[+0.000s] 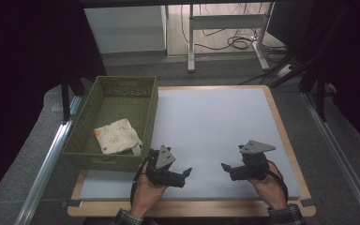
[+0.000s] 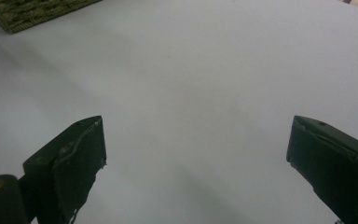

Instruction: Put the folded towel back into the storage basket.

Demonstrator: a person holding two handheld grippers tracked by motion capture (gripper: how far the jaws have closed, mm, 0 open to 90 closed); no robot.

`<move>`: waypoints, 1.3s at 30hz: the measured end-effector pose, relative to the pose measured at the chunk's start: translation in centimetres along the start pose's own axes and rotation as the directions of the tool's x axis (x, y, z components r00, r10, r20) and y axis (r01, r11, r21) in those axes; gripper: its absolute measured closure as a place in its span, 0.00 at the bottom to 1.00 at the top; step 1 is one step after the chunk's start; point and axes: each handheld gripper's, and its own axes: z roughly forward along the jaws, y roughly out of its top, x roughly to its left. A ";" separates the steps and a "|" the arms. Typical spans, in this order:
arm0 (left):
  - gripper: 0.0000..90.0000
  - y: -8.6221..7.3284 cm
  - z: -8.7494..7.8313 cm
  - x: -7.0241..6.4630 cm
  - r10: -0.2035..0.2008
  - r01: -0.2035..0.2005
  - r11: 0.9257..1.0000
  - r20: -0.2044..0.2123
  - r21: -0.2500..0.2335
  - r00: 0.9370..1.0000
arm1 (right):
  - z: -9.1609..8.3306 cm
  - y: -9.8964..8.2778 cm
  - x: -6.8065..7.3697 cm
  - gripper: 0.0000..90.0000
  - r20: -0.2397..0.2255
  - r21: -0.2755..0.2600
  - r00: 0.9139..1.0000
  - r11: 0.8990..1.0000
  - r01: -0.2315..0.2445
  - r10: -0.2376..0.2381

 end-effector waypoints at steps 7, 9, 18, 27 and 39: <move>0.01 -1.9 0.6 -0.1 -0.015 0.015 1.000 -0.004 0.009 1.000 | 0.1 -2.4 0.0 0.05 0.008 0.007 0.999 0.999 -0.033 0.032; 0.01 -2.6 0.7 -0.1 -0.016 0.016 1.000 -0.007 0.014 1.000 | 0.3 -3.1 0.0 0.05 0.011 0.016 0.999 0.999 -0.039 0.039; 0.01 -4.8 1.0 0.3 -0.030 0.032 0.998 -0.033 0.048 0.999 | 0.7 -5.0 0.2 0.05 0.027 0.024 0.999 0.999 -0.048 0.047; 0.01 -5.3 1.0 -0.3 -0.013 0.020 0.994 -0.069 0.106 0.998 | 1.1 -6.3 0.6 0.05 0.037 0.047 0.998 0.998 -0.046 0.044; 0.01 -6.9 1.2 -0.7 -0.084 0.090 0.992 -0.064 0.092 0.994 | 1.2 -7.2 1.1 0.05 0.067 0.004 0.995 0.997 -0.079 0.078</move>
